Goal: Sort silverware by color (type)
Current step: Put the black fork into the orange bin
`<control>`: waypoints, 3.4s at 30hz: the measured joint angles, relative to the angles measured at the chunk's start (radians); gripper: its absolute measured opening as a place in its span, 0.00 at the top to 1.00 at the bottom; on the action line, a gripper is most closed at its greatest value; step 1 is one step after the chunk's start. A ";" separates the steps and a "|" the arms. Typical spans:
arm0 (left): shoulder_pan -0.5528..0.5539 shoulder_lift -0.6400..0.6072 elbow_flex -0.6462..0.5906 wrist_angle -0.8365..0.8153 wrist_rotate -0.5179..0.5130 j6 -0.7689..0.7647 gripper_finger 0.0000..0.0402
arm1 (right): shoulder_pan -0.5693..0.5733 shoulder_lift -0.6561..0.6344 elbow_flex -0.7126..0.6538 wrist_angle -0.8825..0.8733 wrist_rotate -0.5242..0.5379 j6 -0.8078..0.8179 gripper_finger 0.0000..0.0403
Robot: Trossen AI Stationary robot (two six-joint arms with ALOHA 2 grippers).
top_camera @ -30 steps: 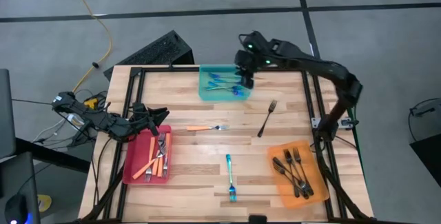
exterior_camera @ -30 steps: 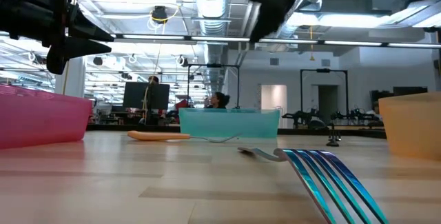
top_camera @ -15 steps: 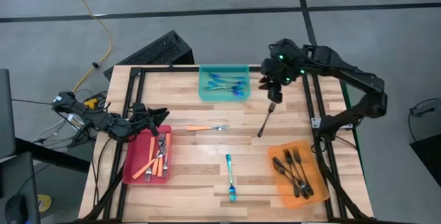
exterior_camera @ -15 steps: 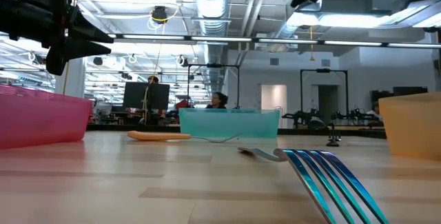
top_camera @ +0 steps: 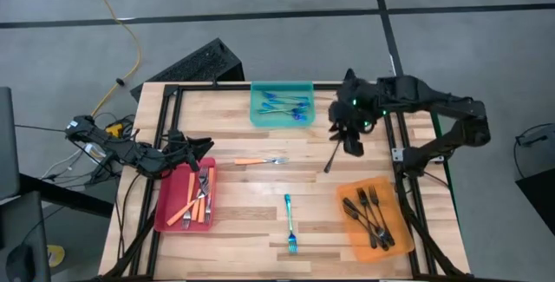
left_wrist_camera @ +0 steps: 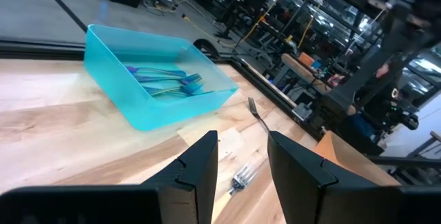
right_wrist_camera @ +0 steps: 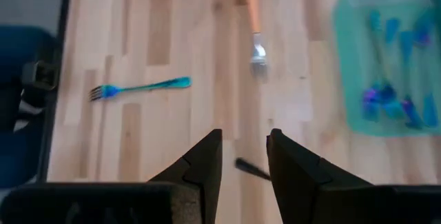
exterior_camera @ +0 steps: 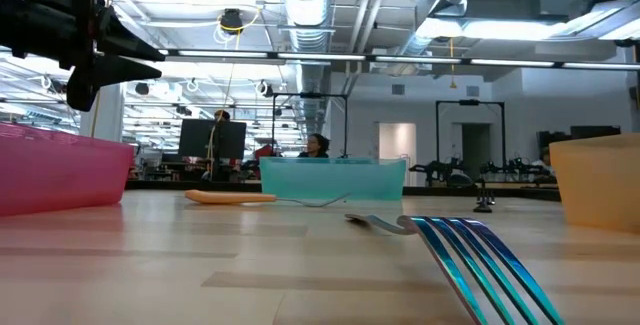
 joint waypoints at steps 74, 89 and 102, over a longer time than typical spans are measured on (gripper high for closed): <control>0.000 0.001 0.000 -0.009 0.037 -0.034 0.72 | 0.577 0.311 -0.508 1.127 0.354 0.349 0.66; 0.000 0.001 0.000 -0.008 0.043 -0.034 0.72 | 0.596 0.311 -0.508 1.014 0.356 0.483 0.66; 0.000 0.001 0.000 -0.008 0.043 -0.034 0.72 | 0.601 0.311 -0.508 0.925 0.354 0.588 0.66</control>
